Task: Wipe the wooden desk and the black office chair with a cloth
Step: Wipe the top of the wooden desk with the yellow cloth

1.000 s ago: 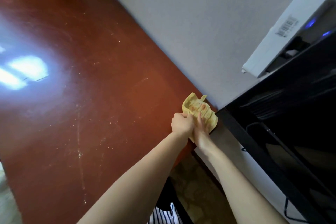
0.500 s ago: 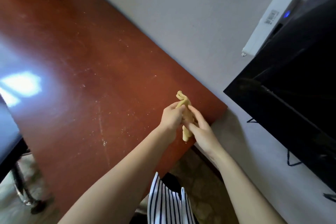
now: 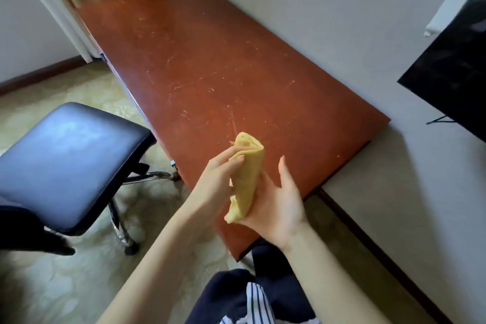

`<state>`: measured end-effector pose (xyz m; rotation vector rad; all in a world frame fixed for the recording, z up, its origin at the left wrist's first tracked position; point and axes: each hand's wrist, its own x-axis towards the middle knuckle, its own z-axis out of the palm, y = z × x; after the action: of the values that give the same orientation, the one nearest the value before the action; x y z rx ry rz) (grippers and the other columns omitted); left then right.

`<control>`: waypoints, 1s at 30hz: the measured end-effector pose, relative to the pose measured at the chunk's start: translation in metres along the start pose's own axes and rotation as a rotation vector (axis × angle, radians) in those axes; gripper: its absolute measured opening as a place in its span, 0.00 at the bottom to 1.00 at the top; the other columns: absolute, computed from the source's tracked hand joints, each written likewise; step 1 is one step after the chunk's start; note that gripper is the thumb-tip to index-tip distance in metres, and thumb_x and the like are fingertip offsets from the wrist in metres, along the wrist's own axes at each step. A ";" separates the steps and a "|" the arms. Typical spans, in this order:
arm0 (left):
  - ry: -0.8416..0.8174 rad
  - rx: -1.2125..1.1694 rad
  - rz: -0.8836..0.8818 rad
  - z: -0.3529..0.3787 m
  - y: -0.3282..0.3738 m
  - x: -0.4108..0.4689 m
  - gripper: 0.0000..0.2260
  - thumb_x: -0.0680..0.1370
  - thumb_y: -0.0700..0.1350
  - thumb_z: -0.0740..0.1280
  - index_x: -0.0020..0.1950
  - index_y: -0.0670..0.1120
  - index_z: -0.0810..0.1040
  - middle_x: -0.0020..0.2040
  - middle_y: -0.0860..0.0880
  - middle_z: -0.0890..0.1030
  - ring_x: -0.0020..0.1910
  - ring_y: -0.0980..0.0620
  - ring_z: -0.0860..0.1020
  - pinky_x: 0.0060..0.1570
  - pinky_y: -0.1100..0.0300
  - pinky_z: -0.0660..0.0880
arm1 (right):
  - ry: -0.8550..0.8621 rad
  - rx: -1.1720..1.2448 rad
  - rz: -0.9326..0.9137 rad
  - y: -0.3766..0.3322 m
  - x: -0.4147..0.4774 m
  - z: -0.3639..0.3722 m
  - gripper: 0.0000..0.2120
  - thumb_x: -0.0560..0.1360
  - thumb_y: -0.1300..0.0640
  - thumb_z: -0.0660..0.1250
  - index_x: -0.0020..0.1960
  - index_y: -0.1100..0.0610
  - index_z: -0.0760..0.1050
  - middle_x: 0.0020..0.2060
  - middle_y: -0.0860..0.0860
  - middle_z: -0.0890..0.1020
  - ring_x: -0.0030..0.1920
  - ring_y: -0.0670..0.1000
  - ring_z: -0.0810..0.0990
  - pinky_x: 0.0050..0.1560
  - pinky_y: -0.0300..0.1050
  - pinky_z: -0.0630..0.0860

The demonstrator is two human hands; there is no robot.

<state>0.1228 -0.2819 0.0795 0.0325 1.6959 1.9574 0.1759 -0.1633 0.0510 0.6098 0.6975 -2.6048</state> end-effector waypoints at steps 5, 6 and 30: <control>0.022 0.445 0.145 -0.003 -0.009 -0.045 0.11 0.80 0.43 0.60 0.55 0.57 0.78 0.49 0.53 0.82 0.46 0.59 0.78 0.47 0.66 0.73 | -0.080 0.102 0.093 0.028 -0.004 0.004 0.36 0.72 0.27 0.51 0.60 0.53 0.79 0.60 0.58 0.79 0.62 0.60 0.77 0.56 0.62 0.72; -0.010 0.538 0.156 -0.001 -0.010 -0.048 0.10 0.80 0.46 0.60 0.58 0.59 0.76 0.50 0.56 0.81 0.47 0.62 0.77 0.46 0.69 0.72 | -0.076 0.107 0.090 0.028 -0.004 0.002 0.36 0.72 0.27 0.51 0.57 0.56 0.80 0.57 0.58 0.80 0.59 0.59 0.79 0.55 0.59 0.75; 0.315 0.716 -0.159 0.004 -0.114 -0.016 0.20 0.77 0.41 0.67 0.69 0.48 0.70 0.75 0.46 0.62 0.74 0.51 0.58 0.72 0.57 0.53 | 1.035 -1.287 -0.510 -0.154 0.009 -0.165 0.20 0.80 0.44 0.55 0.61 0.55 0.74 0.56 0.52 0.78 0.55 0.55 0.75 0.54 0.48 0.70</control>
<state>0.1806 -0.2785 -0.0196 -0.1518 2.4420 1.2015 0.1495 0.0478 -0.0245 1.3232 2.7060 -1.3337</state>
